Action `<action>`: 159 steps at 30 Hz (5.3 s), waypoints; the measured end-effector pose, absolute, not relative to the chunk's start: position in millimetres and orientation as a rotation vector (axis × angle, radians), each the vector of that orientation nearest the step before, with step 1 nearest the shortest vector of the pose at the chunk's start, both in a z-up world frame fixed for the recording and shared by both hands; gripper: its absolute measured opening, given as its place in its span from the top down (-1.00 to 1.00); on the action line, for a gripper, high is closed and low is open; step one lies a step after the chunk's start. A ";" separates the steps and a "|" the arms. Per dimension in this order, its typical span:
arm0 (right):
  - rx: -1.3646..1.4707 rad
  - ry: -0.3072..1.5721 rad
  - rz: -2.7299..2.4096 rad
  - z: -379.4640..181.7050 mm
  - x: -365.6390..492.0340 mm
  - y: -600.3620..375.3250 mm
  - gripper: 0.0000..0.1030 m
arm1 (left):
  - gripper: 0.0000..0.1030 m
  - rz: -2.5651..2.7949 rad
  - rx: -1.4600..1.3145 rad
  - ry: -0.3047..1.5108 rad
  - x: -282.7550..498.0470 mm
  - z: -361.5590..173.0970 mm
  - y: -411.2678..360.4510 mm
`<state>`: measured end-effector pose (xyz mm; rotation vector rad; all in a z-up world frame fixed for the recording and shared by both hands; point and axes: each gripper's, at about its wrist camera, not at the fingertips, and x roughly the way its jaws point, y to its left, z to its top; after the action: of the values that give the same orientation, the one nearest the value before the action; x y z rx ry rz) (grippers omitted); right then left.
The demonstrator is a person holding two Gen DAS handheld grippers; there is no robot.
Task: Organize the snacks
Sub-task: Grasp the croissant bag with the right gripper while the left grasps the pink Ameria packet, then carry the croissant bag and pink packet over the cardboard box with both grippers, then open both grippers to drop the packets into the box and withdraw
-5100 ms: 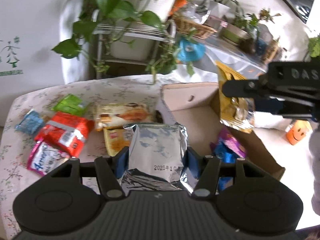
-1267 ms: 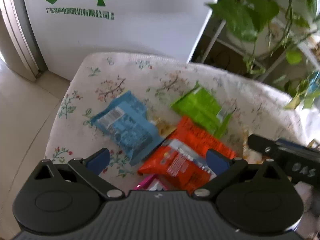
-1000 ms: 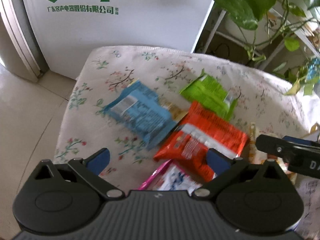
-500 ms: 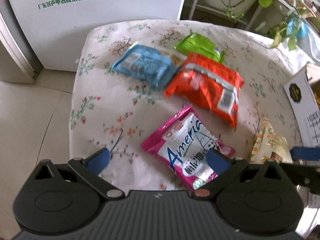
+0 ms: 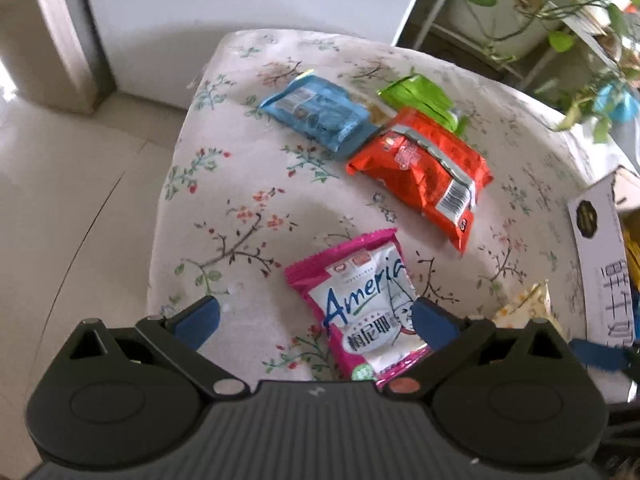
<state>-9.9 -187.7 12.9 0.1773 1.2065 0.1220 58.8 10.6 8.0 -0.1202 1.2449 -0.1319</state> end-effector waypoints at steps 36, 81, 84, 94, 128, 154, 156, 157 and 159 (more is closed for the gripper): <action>0.183 1.275 0.068 -3.8 -9.2 -193.3 -0.84 | -0.99 0.214 -0.142 1.224 51.9 -11.9 -17.6; 0.271 1.155 0.081 12.2 -11.5 -200.1 -0.24 | 0.05 -0.135 -0.001 1.161 42.1 26.3 -34.1; 0.294 1.116 0.087 22.7 -12.5 -202.6 -0.24 | 0.05 -0.155 0.013 1.114 40.9 37.4 -36.3; 0.327 1.036 0.083 43.7 -16.2 -215.2 -0.24 | 0.05 -0.178 -0.003 1.068 40.2 54.3 -41.1; 0.459 0.752 -0.100 106.7 -51.9 -324.6 -0.25 | 0.05 -0.507 -0.030 0.895 0.3 96.1 -140.2; 0.390 0.743 -0.223 109.5 -79.4 -372.1 -0.25 | 0.05 -0.846 -0.010 0.972 -58.7 65.7 -231.0; 0.396 0.741 -0.225 108.3 -79.4 -374.9 -0.25 | 0.05 -0.866 -0.004 0.975 -62.1 63.8 -234.6; 0.401 0.741 -0.227 107.6 -78.9 -375.9 -0.25 | 0.04 -0.871 0.000 0.976 -62.9 62.8 -236.6; 0.412 0.741 -0.225 105.1 -77.7 -377.7 -0.25 | 0.03 -0.862 0.010 0.980 -65.8 61.1 -239.3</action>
<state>-77.7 -377.7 105.1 0.4117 0.7407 -0.2253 -65.8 -239.3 61.1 0.0101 0.9797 -0.8624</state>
